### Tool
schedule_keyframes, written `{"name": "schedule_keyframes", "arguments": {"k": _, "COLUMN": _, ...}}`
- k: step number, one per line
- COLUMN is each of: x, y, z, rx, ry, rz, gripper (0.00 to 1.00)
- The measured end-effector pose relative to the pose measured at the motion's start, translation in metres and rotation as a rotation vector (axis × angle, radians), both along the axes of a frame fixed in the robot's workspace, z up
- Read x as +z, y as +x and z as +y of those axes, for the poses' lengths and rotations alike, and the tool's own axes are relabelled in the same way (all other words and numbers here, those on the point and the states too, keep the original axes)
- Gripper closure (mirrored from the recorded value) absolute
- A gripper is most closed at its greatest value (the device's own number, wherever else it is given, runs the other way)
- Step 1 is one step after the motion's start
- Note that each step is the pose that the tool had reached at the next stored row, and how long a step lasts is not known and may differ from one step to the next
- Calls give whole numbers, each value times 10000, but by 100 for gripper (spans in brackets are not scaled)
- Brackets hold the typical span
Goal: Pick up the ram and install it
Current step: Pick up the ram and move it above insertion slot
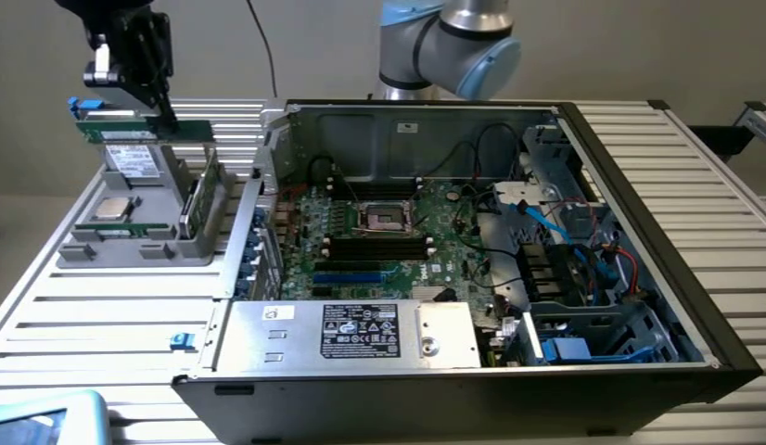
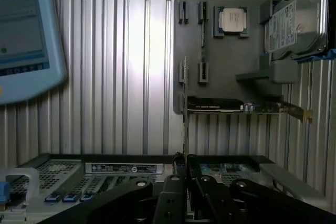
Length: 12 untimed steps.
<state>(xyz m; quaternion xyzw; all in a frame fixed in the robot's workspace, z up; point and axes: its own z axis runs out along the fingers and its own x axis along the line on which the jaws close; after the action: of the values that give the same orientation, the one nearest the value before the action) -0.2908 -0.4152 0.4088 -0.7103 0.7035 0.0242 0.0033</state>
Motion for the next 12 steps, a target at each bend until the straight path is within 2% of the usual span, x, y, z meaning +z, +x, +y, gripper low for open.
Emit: {"name": "schedule_keyframes", "arguments": {"k": 12, "x": 18, "y": 547, "z": -2, "rx": -2, "ry": 0, "rz": 3, "gripper": 87}}
